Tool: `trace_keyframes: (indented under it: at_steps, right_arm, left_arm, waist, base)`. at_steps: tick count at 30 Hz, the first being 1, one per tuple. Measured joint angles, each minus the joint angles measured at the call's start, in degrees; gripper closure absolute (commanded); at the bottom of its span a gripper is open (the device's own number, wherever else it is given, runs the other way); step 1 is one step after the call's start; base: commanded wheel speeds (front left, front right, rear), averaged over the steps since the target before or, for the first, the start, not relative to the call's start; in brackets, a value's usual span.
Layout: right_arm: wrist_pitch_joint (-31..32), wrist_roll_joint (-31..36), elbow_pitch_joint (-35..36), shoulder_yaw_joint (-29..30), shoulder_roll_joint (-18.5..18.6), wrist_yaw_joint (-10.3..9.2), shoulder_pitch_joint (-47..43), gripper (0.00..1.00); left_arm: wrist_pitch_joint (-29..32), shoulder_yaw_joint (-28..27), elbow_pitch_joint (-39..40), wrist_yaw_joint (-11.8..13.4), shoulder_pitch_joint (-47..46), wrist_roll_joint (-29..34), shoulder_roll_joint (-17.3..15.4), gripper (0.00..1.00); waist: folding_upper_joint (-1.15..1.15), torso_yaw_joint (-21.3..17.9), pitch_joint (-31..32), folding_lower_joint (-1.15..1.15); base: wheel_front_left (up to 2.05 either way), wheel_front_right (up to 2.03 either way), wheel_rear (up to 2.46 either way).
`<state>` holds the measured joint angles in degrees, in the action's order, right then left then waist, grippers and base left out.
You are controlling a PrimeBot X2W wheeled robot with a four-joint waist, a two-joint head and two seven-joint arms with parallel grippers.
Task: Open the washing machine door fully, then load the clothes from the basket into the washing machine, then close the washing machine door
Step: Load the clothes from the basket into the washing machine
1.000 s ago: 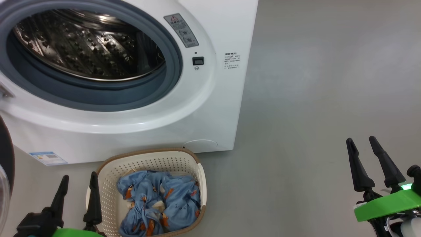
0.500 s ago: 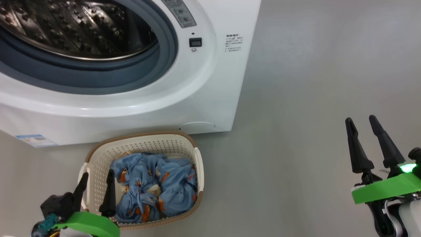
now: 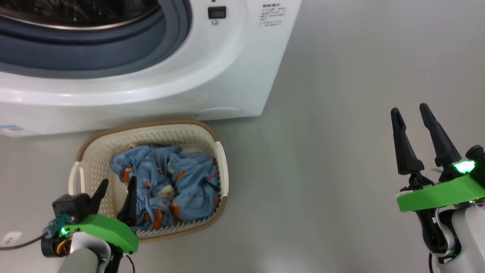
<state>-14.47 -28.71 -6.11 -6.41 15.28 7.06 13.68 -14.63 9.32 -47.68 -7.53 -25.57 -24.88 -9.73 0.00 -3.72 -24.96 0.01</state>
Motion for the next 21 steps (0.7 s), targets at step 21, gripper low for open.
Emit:
trace_keyframes:
  at_steps: [21]
  right_arm:
    - [0.0,1.1,0.9,-0.7,-1.8,0.00,7.3,0.00]
  left_arm:
    - [0.0,8.5,-14.2,0.0,-14.4,-8.0,-1.9,0.00]
  waist:
    - [0.00,-0.8,-14.0,0.00]
  base:
    - [0.00,0.00,0.00]
